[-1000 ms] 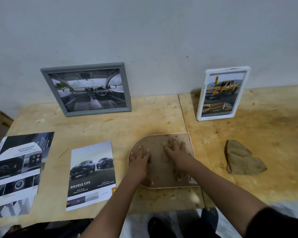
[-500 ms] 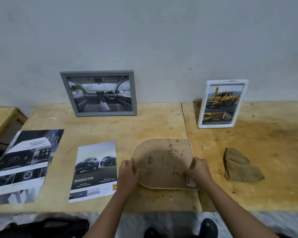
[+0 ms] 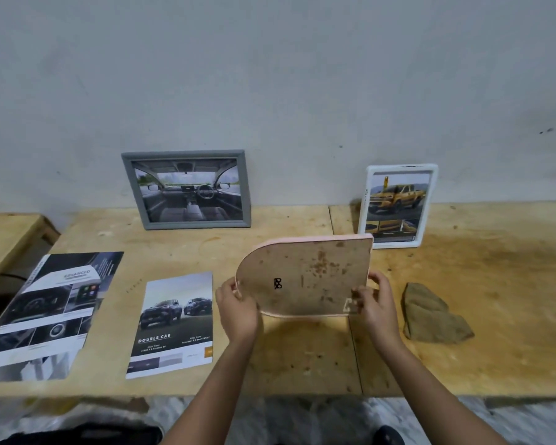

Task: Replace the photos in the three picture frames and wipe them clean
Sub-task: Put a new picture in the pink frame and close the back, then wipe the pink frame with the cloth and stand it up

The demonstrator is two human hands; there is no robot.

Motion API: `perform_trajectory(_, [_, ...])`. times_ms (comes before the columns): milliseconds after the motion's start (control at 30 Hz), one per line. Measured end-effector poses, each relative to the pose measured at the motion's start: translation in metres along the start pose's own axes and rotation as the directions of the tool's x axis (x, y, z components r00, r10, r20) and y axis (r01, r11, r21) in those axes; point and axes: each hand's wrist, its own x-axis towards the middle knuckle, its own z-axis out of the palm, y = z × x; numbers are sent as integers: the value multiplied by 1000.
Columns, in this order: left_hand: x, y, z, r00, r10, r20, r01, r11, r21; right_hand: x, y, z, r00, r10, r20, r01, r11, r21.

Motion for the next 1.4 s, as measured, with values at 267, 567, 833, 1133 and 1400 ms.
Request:
perform_trajectory(267, [-17,-15,-5,929,3,371,114,950,-292,8,25,-37,991,132,33,-134,902,411])
perform_trajectory(567, [-32,-53,13,837,-314,448,521,708,-476,28,45,-68,943,321,86,-318,947,-45])
perform_trajectory(833, [-47,-61,36,915,-246,320,356,865,-354,55,50,-116,996,40,82,23,763,-646])
perform_trajectory(1133, [-61,-67,46,982,-6,190,2,1000,20,73,86,-128,977,49,209,182,326,-928])
perform_trajectory(1400, [-67,-81,36,980,-1,200,-17,996,84,90,67,-92,997,-71,-15,47,783,-621])
